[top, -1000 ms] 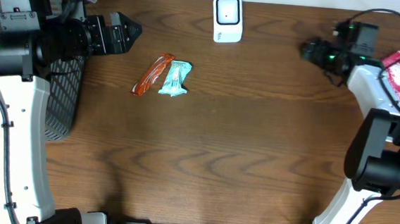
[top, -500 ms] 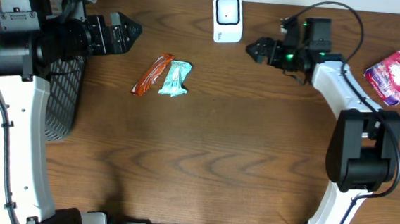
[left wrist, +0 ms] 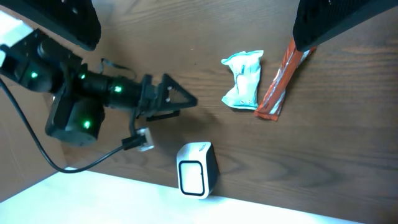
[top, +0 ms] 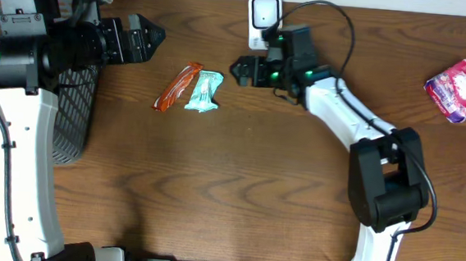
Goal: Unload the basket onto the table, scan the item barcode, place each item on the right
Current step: 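Move the right gripper left toward the mint-green wipes pack, then grasp the mint-green wipes pack with the right gripper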
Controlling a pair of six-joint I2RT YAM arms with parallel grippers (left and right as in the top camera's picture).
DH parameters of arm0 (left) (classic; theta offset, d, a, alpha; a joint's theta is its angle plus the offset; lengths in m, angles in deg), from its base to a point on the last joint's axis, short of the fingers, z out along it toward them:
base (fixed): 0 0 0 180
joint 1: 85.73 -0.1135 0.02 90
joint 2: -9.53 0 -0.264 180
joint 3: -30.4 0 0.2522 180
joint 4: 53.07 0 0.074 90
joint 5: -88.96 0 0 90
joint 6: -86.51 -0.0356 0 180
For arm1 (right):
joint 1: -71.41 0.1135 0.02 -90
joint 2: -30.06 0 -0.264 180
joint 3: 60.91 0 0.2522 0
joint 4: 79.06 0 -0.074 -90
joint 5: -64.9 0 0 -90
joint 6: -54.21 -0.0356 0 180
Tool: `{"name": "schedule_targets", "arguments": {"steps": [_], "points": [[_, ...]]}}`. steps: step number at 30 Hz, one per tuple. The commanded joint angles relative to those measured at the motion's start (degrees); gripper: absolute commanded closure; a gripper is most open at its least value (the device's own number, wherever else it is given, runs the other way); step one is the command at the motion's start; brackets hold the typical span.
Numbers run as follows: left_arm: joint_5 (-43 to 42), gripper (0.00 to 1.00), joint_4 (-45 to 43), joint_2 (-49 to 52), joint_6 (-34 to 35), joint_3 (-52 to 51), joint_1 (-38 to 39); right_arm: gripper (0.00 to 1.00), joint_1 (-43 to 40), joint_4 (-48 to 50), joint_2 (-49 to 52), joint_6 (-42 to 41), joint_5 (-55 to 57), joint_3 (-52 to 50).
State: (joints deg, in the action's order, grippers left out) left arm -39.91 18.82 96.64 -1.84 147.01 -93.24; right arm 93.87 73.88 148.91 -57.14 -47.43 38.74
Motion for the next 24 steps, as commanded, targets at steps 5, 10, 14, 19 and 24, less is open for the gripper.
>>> {"name": "schedule_targets", "arguments": {"steps": [5, 10, 14, 19, 24], "points": [[-0.55, 0.02, 0.04, 0.22, -0.13, 0.22, -0.13, 0.01, 6.23, -0.04, 0.55, -8.39, 15.50, 1.33], [-0.55, 0.02, 0.02, 0.22, -0.13, 0.22, -0.13, 0.01, 7.87, 0.26, 1.07, -9.07, 15.61, 1.33], [-0.55, 0.02, 0.04, 0.22, -0.13, 0.22, -0.13, 0.01, 8.70, 0.09, 1.18, -9.05, 15.61, 1.33], [-0.55, 0.02, 0.02, 0.22, -0.13, 0.22, -0.13, 0.01, 9.09, -0.63, 1.18, -9.01, 16.83, 1.33], [-0.55, 0.02, 0.02, 0.22, -0.13, 0.22, -0.13, 0.01, 9.16, -0.13, 1.97, -9.99, 16.13, 1.33]]}}
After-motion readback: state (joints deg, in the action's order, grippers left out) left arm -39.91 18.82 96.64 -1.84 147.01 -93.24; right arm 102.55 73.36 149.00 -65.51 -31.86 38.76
